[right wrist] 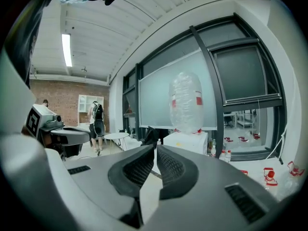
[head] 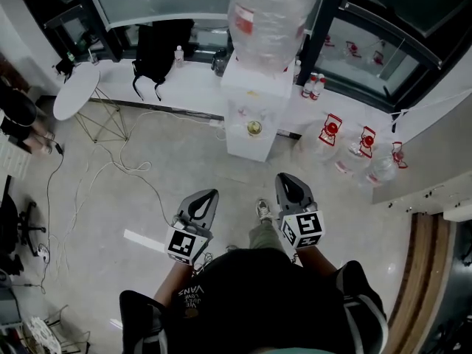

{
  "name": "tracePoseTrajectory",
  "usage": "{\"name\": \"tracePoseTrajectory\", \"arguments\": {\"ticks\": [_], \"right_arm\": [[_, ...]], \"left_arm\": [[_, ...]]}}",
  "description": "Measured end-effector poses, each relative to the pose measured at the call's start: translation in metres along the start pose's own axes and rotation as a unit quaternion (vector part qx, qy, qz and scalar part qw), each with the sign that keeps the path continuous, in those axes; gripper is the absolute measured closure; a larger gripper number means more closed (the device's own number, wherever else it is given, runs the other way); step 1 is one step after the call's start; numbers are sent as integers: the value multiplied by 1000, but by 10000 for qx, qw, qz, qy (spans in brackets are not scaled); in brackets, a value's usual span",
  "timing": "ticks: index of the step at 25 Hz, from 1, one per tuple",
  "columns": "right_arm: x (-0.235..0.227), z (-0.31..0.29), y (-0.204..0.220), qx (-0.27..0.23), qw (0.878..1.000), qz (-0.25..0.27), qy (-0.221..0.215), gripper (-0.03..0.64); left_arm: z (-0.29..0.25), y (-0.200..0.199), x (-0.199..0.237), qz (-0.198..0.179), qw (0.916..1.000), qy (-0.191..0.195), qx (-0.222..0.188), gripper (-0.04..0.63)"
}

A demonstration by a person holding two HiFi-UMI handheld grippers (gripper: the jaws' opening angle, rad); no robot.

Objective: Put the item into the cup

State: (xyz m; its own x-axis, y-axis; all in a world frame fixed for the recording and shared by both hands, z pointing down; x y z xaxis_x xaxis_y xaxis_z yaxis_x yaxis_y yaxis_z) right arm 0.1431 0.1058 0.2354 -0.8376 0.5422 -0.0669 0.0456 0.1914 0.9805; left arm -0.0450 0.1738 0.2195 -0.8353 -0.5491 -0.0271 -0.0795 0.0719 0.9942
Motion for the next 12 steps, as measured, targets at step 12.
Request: {"name": "tracePoseTrajectory", "arguments": {"ticks": [12], "right_arm": [[18, 31, 1, -43, 9999, 81, -94, 569]], "left_arm": [[34, -13, -14, -33, 9998, -168, -140, 575]]}}
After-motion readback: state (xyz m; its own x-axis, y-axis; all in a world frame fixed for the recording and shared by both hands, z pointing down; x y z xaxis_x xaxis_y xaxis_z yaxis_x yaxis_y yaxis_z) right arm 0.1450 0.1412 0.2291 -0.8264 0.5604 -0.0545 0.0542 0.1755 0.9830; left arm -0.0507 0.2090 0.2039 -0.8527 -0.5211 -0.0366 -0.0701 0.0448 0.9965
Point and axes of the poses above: the fingertips, and each gripper's own axes: z backward along the fingers, x to its left, y out of its underside, the point moved 3 cm from there along z, backward along the fingers, and after that the axes turned 2 degrees about y, right-handed, at the moved point
